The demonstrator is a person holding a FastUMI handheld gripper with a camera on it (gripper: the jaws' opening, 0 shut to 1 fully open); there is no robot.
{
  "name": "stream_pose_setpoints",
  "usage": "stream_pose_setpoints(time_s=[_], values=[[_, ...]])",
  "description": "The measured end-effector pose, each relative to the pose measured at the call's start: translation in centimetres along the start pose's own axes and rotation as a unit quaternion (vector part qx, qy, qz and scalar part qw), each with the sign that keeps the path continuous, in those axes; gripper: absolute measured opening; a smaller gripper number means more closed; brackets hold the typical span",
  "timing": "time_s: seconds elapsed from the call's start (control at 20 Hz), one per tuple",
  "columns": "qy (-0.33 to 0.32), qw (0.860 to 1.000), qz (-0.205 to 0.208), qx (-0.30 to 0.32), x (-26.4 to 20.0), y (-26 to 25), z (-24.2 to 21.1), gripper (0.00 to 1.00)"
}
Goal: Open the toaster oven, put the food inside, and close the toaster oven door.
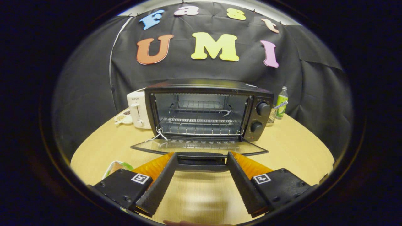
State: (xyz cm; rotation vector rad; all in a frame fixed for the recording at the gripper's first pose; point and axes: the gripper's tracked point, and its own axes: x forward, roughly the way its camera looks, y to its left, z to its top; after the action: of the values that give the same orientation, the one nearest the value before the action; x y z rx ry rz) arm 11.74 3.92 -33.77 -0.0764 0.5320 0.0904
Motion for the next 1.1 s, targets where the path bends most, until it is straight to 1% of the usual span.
stream_pose_setpoints(time_s=[0.1, 0.3, 0.35, 0.4, 0.5, 0.55, 0.7, 0.8, 0.95, 1.05, 1.1], values=[[0.01, 1.0, 0.003, 0.009, 0.3, 0.0, -1.2, 1.0], [0.075, 0.996, 0.012, 0.04, 1.8, 0.2, -4.7, 1.0], [0.049, 0.998, 0.02, 0.046, 2.4, 0.3, -3.7, 1.0], [0.052, 0.997, 0.031, 0.045, 2.0, 0.5, -3.8, 0.99], [0.079, 0.995, 0.049, 0.047, 1.4, 0.6, -4.5, 1.0], [0.094, 0.992, 0.07, 0.056, 0.9, 1.0, -4.7, 1.0], [0.125, 0.979, 0.127, 0.103, -1.0, 1.9, -4.1, 0.99], [0.13, 0.968, 0.172, 0.131, -2.8, 3.0, -2.8, 0.98], [0.15, 0.952, 0.216, 0.155, -4.4, 3.9, -1.1, 0.97], [0.189, 0.937, 0.241, 0.168, -5.1, 4.9, -1.1, 0.96], [0.221, 0.925, 0.257, 0.173, -5.7, 5.7, -1.4, 0.95]])
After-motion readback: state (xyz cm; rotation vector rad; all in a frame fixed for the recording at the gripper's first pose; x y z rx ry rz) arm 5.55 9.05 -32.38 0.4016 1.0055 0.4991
